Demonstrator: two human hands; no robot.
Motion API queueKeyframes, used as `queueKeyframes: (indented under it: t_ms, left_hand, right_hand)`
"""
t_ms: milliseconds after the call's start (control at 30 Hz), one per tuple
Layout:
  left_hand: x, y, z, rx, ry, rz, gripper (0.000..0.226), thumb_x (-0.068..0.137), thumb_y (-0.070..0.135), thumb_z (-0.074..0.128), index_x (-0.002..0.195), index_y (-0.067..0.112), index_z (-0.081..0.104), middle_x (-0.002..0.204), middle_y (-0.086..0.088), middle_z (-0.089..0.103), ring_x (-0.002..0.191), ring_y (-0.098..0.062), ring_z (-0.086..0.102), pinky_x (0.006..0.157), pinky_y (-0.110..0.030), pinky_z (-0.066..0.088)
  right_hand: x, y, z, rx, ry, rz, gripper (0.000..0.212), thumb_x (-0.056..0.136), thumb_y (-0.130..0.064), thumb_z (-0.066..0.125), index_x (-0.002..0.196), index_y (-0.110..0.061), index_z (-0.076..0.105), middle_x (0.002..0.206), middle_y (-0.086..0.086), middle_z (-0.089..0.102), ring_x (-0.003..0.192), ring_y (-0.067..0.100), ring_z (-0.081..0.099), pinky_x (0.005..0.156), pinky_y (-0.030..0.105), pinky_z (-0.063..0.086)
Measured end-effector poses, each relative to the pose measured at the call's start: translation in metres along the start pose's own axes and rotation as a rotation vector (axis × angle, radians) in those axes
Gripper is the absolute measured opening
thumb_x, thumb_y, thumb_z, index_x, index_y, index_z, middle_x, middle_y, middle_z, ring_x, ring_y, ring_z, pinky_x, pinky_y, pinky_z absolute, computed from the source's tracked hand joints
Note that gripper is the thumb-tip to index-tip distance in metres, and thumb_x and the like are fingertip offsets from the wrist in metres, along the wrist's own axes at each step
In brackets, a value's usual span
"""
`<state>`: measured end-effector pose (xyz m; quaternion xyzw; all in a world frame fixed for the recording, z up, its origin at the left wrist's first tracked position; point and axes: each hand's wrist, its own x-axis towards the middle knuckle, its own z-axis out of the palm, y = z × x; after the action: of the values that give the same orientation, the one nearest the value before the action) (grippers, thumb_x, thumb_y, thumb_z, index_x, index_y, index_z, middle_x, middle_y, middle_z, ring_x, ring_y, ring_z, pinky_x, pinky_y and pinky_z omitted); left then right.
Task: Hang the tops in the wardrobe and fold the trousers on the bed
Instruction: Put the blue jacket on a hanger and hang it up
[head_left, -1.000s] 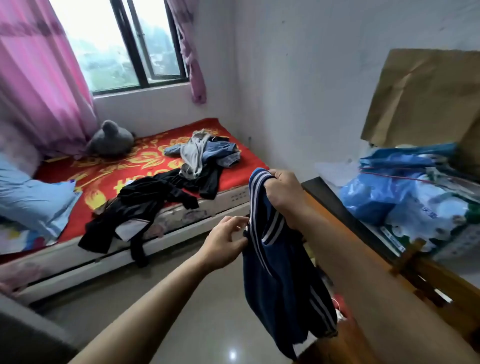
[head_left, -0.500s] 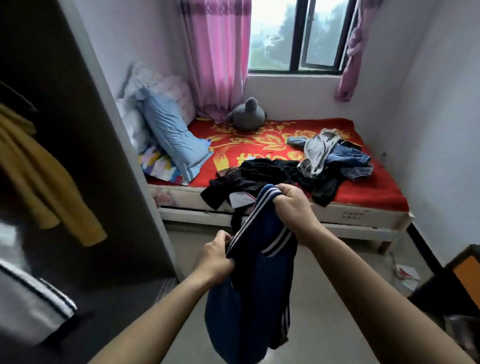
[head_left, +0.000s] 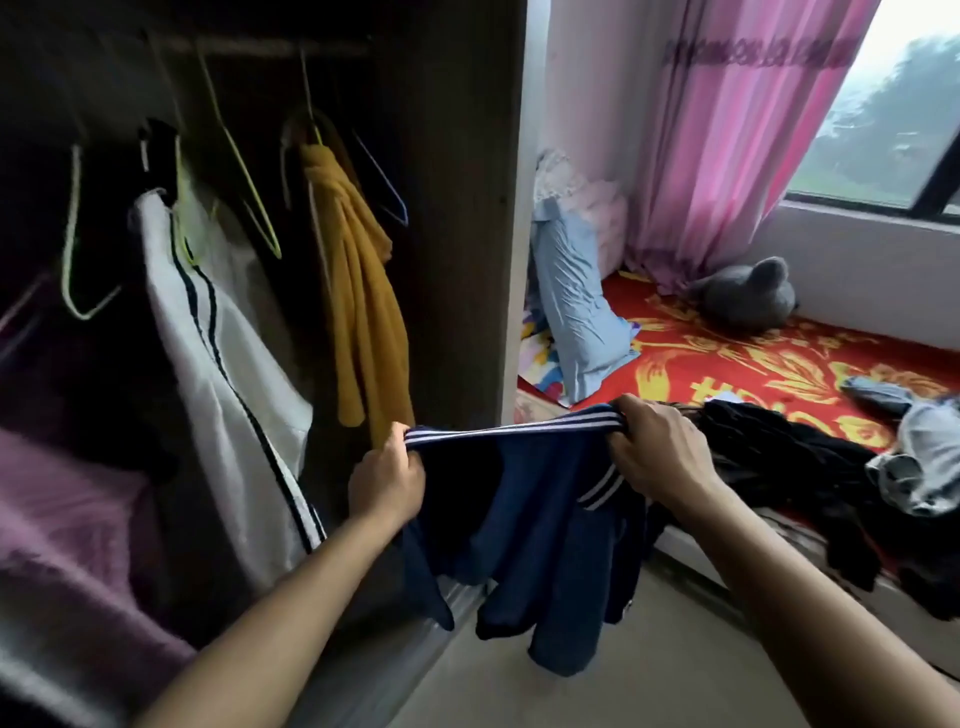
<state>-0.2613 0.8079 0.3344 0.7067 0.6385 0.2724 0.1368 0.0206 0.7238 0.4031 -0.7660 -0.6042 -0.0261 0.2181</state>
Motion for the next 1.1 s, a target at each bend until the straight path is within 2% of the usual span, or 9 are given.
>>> queueKeyframes:
  t_ms: [233,333,433,533,633,767,867,967,1100]
  left_hand:
    - [0.047,-0.010,-0.066,0.005,0.351,0.062,0.024,0.091,0.011,0.046,0.109,0.024,0.056,0.088,-0.011,0.071,0.080,-0.041,0.063,0.061,-0.034,0.033]
    - [0.081,-0.003,-0.091,-0.069,0.387,-0.030,0.027,0.094,0.010,0.045,0.112,0.024,0.060,0.098,-0.011,0.071,0.091,-0.039,0.063,0.070,-0.039,0.044]
    - [0.102,0.007,-0.109,-0.048,0.455,-0.035,0.034,0.097,0.007,0.044,0.122,0.021,0.062,0.110,-0.011,0.067,0.099,-0.034,0.063,0.084,-0.039,0.050]
    - [0.112,0.012,-0.121,0.126,0.572,-0.041,0.039,0.097,0.007,0.045,0.132,0.019,0.058,0.121,-0.011,0.056,0.104,-0.034,0.060,0.087,-0.041,0.047]
    - [0.120,0.017,-0.124,0.137,0.677,-0.076,0.029,0.098,0.007,0.044,0.120,0.015,0.060,0.110,-0.007,0.063,0.098,-0.029,0.059,0.080,-0.039,0.045]
    - [0.134,0.037,-0.120,-0.343,0.804,-0.390,0.021,0.097,0.012,0.037,0.085,0.019,0.052,0.080,-0.001,0.054,0.080,-0.026,0.051,0.068,-0.036,0.038]
    - [0.140,0.052,-0.119,-0.723,0.917,-0.598,0.026,0.096,0.011,0.039,0.081,0.024,0.056,0.090,-0.003,0.061,0.090,-0.024,0.057,0.079,-0.037,0.049]
    - [0.140,0.057,-0.131,-0.985,0.986,-0.718,0.025,0.095,0.010,0.045,0.079,0.019,0.061,0.076,0.000,0.067,0.071,-0.017,0.065,0.062,-0.027,0.052]
    - [0.136,0.052,-0.166,-1.026,0.968,-0.722,0.011,0.099,0.018,0.047,0.095,0.015,0.057,0.079,0.002,0.058,0.069,-0.016,0.057,0.057,-0.027,0.046]
  right_hand:
    - [0.101,-0.058,0.036,0.231,-0.115,-0.062,0.015,0.091,-0.017,0.045,0.095,-0.006,0.054,0.106,0.024,0.065,0.099,0.043,0.058,0.073,0.039,0.038]
    - [0.144,-0.097,0.040,0.590,-0.206,-0.051,0.028,0.088,-0.020,0.043,0.105,-0.011,0.063,0.108,0.015,0.067,0.104,0.036,0.059,0.082,0.041,0.048]
    - [0.184,-0.130,0.028,1.016,-0.336,-0.034,0.029,0.080,-0.026,0.044,0.091,-0.022,0.070,0.083,-0.001,0.070,0.079,0.021,0.065,0.062,0.031,0.050]
    - [0.225,-0.156,0.013,1.364,-0.519,-0.009,0.025,0.089,-0.014,0.053,0.084,-0.020,0.077,0.085,0.004,0.076,0.080,0.022,0.073,0.069,0.030,0.056]
    - [0.244,-0.173,0.015,1.649,-0.772,0.104,0.021,0.083,-0.017,0.061,0.069,-0.023,0.075,0.078,0.007,0.069,0.068,0.023,0.066,0.062,0.028,0.054]
    - [0.250,-0.183,0.039,1.553,-0.944,0.139,0.016,0.093,-0.015,0.048,0.089,-0.022,0.062,0.063,0.002,0.051,0.049,0.016,0.041,0.044,0.023,0.030]
    - [0.250,-0.182,0.048,1.558,-1.025,0.106,0.026,0.100,-0.005,0.036,0.092,-0.013,0.060,0.062,0.002,0.051,0.048,0.011,0.042,0.038,0.020,0.031]
    - [0.246,-0.185,0.049,1.470,-1.146,0.004,0.017,0.101,-0.001,0.044,0.108,-0.005,0.059,0.089,0.016,0.058,0.065,0.019,0.054,0.056,0.026,0.047]
    - [0.247,-0.191,0.051,0.871,-1.179,-0.406,0.032,0.098,-0.004,0.055,0.130,-0.010,0.054,0.125,0.018,0.060,0.112,0.034,0.065,0.094,0.040,0.055]
